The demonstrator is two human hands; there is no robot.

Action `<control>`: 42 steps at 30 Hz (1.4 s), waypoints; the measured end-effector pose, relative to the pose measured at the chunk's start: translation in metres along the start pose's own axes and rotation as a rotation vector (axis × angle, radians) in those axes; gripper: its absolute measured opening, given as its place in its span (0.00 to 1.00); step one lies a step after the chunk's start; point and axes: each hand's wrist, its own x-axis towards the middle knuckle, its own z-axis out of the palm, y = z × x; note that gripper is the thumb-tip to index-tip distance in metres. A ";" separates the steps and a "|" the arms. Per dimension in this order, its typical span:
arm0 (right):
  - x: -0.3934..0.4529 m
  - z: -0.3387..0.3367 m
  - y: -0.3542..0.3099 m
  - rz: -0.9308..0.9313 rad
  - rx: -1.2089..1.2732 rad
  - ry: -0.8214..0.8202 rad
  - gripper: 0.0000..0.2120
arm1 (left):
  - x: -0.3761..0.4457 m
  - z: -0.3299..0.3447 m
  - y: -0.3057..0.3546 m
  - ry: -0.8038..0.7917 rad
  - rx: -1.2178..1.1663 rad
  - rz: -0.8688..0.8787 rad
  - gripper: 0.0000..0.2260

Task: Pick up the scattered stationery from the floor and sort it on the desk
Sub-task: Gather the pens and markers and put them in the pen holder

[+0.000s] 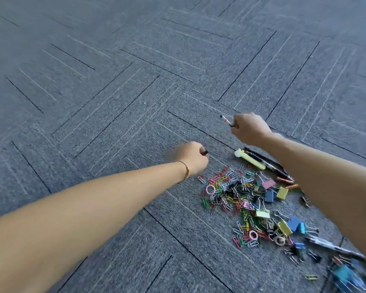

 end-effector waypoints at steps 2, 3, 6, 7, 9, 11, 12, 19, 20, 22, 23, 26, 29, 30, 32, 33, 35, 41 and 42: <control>-0.010 -0.019 0.013 0.052 0.079 0.011 0.04 | 0.005 0.014 0.025 -0.024 0.117 0.110 0.05; -0.017 -0.028 0.022 0.082 0.099 0.017 0.05 | 0.006 0.022 0.038 -0.018 0.193 0.180 0.05; -0.047 -0.044 0.056 0.218 0.203 0.007 0.07 | 0.009 0.051 0.079 0.026 0.338 0.422 0.11; -0.058 -0.046 0.070 0.272 0.245 0.018 0.06 | 0.012 0.061 0.091 0.041 0.372 0.490 0.12; -0.079 -0.047 0.096 0.376 0.319 0.060 0.05 | 0.017 0.079 0.112 0.061 0.423 0.577 0.13; -0.096 -0.047 0.119 0.462 0.443 0.102 0.09 | 0.021 0.094 0.127 0.057 0.494 0.662 0.13; -0.105 -0.046 0.127 0.496 0.483 0.115 0.11 | 0.022 0.100 0.133 0.040 0.531 0.708 0.12; -0.138 -0.036 0.151 0.519 0.401 0.145 0.07 | 0.025 0.117 0.145 -0.014 0.730 0.828 0.08; -0.136 -0.035 0.151 0.516 0.397 0.134 0.07 | 0.025 0.117 0.145 -0.010 0.747 0.843 0.09; -0.130 -0.030 0.150 0.505 0.383 0.111 0.08 | 0.028 0.113 0.144 0.005 0.770 0.899 0.09; -0.126 -0.028 0.147 0.499 0.368 0.104 0.08 | 0.030 0.110 0.142 0.025 0.771 0.940 0.08; -0.112 -0.019 0.137 0.474 0.301 0.095 0.08 | 0.038 0.092 0.130 0.146 0.698 1.051 0.05; -0.101 -0.004 0.121 0.358 0.183 0.038 0.08 | 0.040 0.070 0.115 0.280 0.403 0.968 0.06; -0.098 0.002 0.116 0.315 0.134 0.012 0.08 | 0.040 0.064 0.111 0.300 0.285 0.865 0.06; -0.093 0.012 0.106 0.234 0.040 -0.031 0.06 | 0.043 0.056 0.103 0.279 0.044 0.593 0.06; -0.091 0.016 0.103 0.196 -0.009 -0.050 0.04 | 0.045 0.053 0.099 0.252 -0.081 0.456 0.08; -0.088 0.022 0.098 0.135 -0.094 -0.085 0.04 | 0.048 0.049 0.091 0.190 -0.315 0.239 0.09; -0.078 0.027 0.091 0.174 -0.097 -0.113 0.08 | 0.037 0.051 0.077 -0.087 -0.759 -0.142 0.08; -0.076 0.027 0.092 0.208 -0.054 -0.107 0.09 | 0.034 0.052 0.077 -0.152 -0.790 -0.172 0.06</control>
